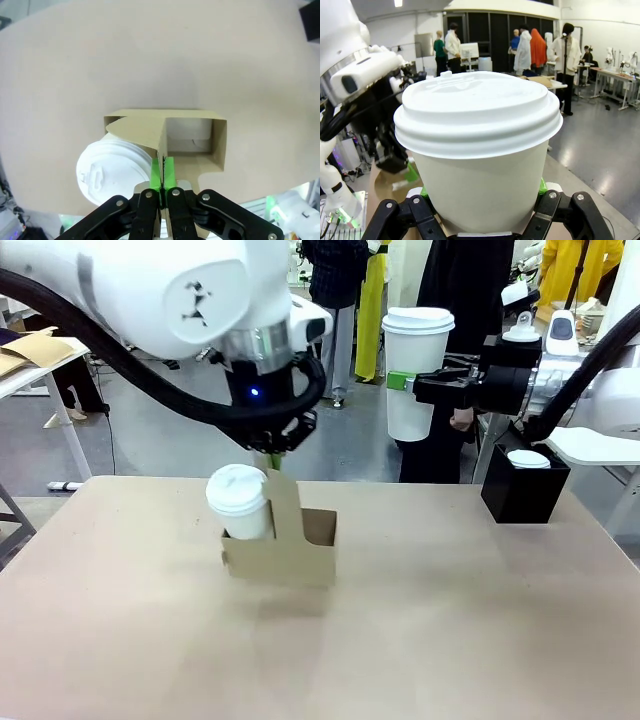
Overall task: Pour a drink into a cup and package it in a carrier.
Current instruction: Position the Cup Carrier in the center of the table, then insert the held 600 ml Paper Cup into the Cup Carrier.
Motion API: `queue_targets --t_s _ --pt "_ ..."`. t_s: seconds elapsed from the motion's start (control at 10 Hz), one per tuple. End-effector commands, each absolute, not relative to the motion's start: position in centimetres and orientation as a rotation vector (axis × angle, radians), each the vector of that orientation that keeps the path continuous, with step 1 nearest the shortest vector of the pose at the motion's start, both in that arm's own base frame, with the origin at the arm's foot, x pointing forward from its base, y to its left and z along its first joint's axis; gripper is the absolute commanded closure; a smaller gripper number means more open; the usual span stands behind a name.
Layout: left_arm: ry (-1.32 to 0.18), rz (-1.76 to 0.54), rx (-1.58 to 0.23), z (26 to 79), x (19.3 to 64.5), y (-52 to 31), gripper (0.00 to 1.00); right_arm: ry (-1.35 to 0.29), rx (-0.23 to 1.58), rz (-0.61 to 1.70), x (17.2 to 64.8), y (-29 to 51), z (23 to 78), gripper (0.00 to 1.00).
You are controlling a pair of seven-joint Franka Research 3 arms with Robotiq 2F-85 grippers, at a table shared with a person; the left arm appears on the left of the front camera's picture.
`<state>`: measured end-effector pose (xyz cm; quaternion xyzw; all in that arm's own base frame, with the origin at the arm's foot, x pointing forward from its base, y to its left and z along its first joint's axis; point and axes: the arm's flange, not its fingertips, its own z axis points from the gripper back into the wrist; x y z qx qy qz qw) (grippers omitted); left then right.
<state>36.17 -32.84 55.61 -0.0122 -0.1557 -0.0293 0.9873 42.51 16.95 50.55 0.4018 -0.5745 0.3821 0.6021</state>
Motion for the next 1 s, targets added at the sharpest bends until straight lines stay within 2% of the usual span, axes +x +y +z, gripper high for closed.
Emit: queue_targets --t_s 0.0,0.6,0.9 --pt "-0.305 -0.06 -0.045 53.7 35.8 -34.3 0.98 -1.334 0.927 0.874 42.5 17.1 50.9 0.2" --pt "-0.238 -0.011 0.003 48.5 36.1 -38.2 0.98 -1.334 0.927 0.874 42.5 17.1 50.9 0.2" --pt "-0.237 -0.033 -0.03 49.6 35.9 -37.2 0.98 -1.334 0.927 0.874 42.5 17.1 50.9 0.2"
